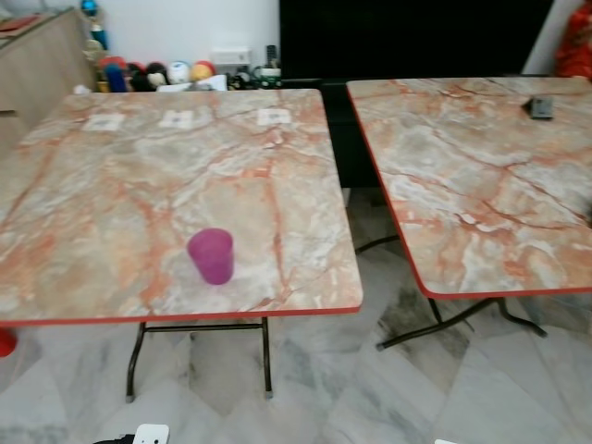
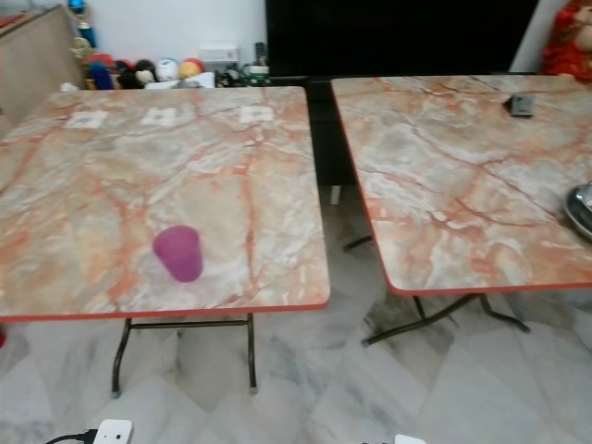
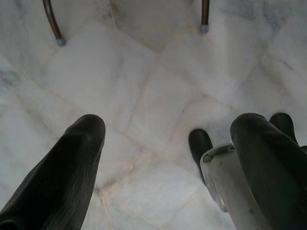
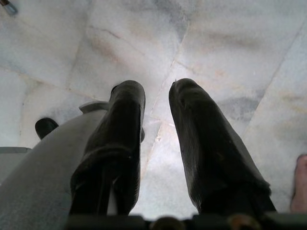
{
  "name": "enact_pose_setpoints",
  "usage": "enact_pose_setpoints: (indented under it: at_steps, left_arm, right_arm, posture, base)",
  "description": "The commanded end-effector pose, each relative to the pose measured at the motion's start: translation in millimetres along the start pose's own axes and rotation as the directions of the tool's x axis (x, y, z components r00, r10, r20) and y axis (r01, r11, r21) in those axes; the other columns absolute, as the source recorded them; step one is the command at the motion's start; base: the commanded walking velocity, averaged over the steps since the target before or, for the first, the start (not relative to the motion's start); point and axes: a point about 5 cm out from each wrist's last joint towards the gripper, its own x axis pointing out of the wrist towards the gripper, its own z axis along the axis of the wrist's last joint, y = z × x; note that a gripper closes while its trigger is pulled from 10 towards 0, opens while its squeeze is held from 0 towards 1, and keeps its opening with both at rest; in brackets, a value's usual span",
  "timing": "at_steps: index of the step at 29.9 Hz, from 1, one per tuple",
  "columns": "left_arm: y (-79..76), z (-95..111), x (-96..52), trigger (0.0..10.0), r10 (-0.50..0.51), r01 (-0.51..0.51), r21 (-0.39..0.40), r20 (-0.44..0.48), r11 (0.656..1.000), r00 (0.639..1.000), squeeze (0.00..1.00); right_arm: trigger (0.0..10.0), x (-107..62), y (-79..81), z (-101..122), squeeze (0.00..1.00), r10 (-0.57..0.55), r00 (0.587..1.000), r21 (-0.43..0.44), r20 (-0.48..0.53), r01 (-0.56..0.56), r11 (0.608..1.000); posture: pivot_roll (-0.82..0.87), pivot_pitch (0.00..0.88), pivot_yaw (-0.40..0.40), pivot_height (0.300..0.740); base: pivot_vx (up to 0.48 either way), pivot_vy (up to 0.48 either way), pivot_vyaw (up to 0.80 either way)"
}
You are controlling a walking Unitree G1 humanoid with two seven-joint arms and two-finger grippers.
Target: Setting the table
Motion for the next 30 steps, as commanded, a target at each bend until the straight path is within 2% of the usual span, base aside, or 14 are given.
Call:
enact_pose_setpoints:
  at_steps: [1, 3, 9, 16, 29, 30]
  left_arm:
    - [1.6, -6, -1.6, 10.0, 0.006, -0.006, -0.007, -0.018, 1.000, 1.000, 0.00]
    - [1.7, -6, -1.5, 10.0, 0.008, -0.009, -0.011, -0.019, 1.000, 1.000, 0.00]
    - [1.8, -5, -1.3, 10.0, 0.008, -0.008, -0.009, -0.019, 1.000, 1.000, 0.00]
    - [1.3, -4, -1.2, 10.0, 0.006, -0.006, -0.002, -0.013, 1.000, 1.000, 0.00]
    - [1.1, -4, -1.3, 10.0, 0.003, -0.003, -0.002, -0.013, 1.000, 1.000, 0.00]
    - [1.3, -5, -1.4, 10.0, 0.002, -0.002, -0.001, -0.013, 1.000, 1.000, 0.00]
  right_arm:
    - [10.0, -0.8, 1.8, -5, 0.00, 0.004, 1.000, -0.008, -0.020, -0.004, 1.000]
    - [10.0, -0.8, 6.9, -6, 0.00, 0.012, 1.000, -0.010, -0.026, -0.012, 1.000]
    - [10.0, -0.1, 17.5, -3, 0.00, 0.030, 0.999, -0.027, -0.013, -0.030, 0.999]
    - [10.0, 0.3, 26.3, -1, 0.00, 0.034, 0.999, -0.023, -0.020, -0.035, 0.999]
    - [10.0, 0.2, 20.8, -2, 0.00, 0.020, 1.000, -0.009, -0.011, -0.020, 1.000]
    - [10.0, 0.1, 16.8, -2, 0.00, 0.015, 1.000, -0.001, -0.008, -0.015, 1.000]
  posture:
    - [0.00, 0.099, 0.022, 0.740]
    - [0.00, 0.104, 0.023, 0.740]
    - [0.00, 0.108, 0.024, 0.740]
    - [0.00, 0.114, 0.023, 0.740]
    - [0.00, 0.107, 0.025, 0.740]
    - [0.00, 0.106, 0.026, 0.740]
  base:
    - [0.000, 0.000, -0.80]
    - [0.000, 0.000, -0.80]
    - [0.000, 0.188, 0.00]
    - [0.000, 0.000, 0.00]
    - [0.000, 0.000, 0.00]
    - [0.000, 0.000, 0.00]
